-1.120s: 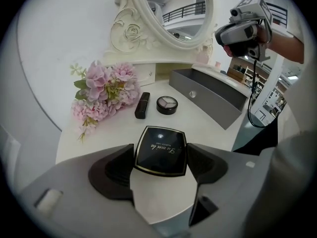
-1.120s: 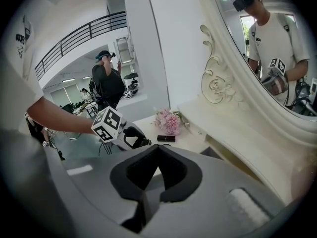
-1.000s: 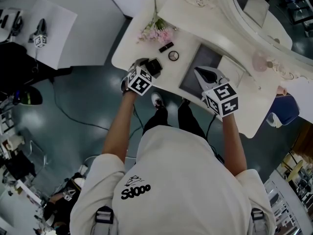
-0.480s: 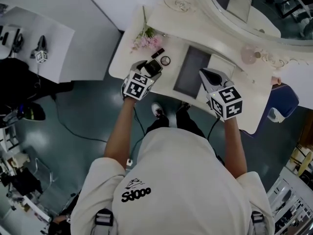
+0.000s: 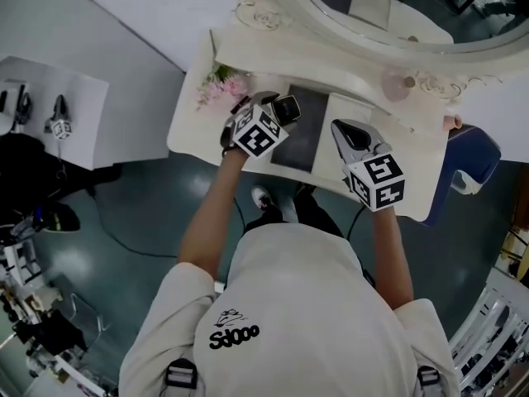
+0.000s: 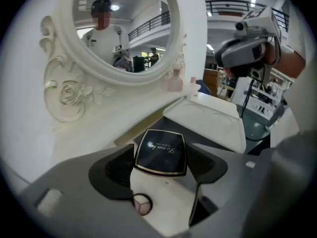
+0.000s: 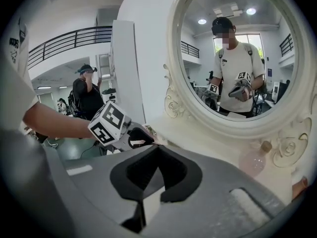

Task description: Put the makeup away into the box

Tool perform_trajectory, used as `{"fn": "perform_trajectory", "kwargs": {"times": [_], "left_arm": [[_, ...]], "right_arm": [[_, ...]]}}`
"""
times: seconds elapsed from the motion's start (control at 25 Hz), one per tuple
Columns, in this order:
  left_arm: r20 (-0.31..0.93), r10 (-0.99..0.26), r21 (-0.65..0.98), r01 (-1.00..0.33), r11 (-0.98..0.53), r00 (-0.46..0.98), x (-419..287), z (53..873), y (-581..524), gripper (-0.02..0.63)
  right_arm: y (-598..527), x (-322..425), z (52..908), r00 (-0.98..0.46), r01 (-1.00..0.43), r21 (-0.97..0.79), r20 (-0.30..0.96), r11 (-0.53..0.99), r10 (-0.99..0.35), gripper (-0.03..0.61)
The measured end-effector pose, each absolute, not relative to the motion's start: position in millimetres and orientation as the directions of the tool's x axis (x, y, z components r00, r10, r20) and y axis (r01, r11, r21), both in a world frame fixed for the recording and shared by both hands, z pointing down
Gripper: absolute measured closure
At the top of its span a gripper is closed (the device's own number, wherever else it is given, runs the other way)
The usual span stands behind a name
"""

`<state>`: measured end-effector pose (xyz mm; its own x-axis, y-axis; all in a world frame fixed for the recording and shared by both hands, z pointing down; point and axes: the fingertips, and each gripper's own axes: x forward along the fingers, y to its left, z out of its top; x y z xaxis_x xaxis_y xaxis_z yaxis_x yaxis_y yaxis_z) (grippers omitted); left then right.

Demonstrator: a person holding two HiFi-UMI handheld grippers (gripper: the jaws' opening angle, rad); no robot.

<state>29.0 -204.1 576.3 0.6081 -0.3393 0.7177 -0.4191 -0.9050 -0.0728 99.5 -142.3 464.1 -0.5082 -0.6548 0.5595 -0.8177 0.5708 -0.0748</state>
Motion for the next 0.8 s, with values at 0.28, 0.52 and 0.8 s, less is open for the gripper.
{"fn": "perform_trajectory", "kwargs": {"times": [0.28,0.52,0.8], "left_arm": [[0.828,-0.217,-0.122,-0.212,-0.970,0.516,81.6,625.1,-206.9,0.261],[0.886,-0.174,-0.138,-0.112,-0.984,0.430,106.3,650.4,-207.7,0.261],[0.921,-0.182,-0.157,-0.102,-0.982,0.343,113.3,669.3,-214.4,0.258]], "right_arm": [[-143.0,125.9,473.3,-0.505,-0.824,-0.097,0.570,0.558,-0.648,0.577],[-148.2,147.3,482.0,-0.529,-0.812,-0.129,0.573,0.569,-0.626,0.577],[-158.0,159.9,483.6,-0.578,-0.782,-0.166,0.556,0.601,-0.598,0.577]]}}
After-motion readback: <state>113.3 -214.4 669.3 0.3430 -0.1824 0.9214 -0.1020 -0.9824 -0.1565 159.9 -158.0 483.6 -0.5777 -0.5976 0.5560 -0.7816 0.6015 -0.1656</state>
